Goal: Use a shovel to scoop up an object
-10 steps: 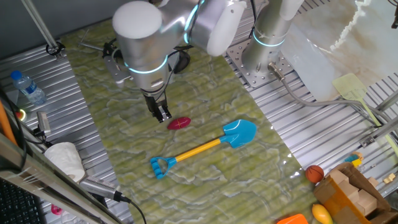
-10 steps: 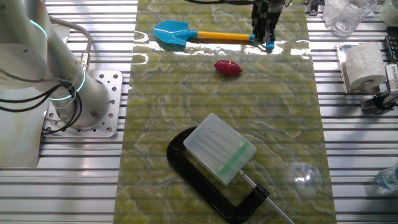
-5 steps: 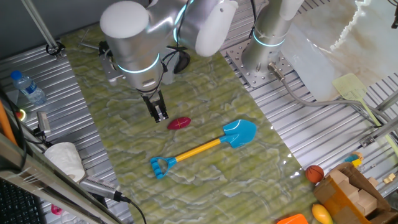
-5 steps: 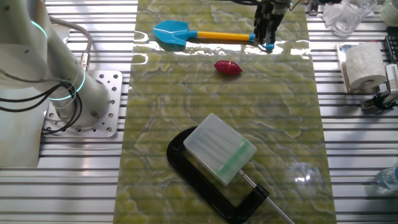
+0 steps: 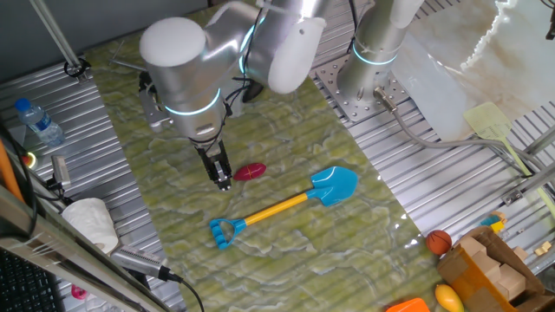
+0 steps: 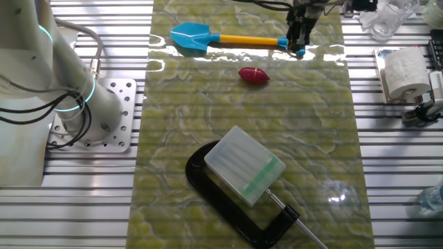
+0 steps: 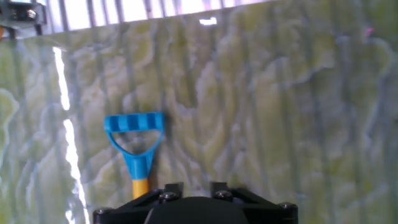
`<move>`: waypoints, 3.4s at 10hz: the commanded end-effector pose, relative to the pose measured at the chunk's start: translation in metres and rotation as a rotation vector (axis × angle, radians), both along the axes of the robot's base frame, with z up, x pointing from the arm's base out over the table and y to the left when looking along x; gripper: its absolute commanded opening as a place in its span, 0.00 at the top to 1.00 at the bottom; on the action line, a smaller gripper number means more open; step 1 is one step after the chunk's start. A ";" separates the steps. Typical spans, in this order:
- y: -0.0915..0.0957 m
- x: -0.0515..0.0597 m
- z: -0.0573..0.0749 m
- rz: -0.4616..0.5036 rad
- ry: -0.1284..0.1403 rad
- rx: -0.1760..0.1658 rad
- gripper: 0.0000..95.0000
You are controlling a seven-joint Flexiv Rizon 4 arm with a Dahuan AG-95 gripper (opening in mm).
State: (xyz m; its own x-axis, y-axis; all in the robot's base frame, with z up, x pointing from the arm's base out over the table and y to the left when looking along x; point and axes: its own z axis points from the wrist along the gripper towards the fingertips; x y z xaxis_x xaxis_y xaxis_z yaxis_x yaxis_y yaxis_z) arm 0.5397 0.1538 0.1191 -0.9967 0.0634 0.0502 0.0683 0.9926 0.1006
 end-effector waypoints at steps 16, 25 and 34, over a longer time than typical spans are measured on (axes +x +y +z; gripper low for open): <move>0.013 0.006 -0.038 0.026 -0.039 -0.005 0.60; 0.074 -0.032 -0.049 -0.014 -0.004 -0.050 0.60; 0.084 -0.061 -0.063 -0.022 0.104 -0.061 0.80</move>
State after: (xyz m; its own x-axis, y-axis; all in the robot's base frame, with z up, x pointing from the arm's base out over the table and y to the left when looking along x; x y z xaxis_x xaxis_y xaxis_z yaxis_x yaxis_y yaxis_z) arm 0.4763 0.2388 0.0556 -0.9845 0.0897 0.1505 0.0959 0.9948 0.0348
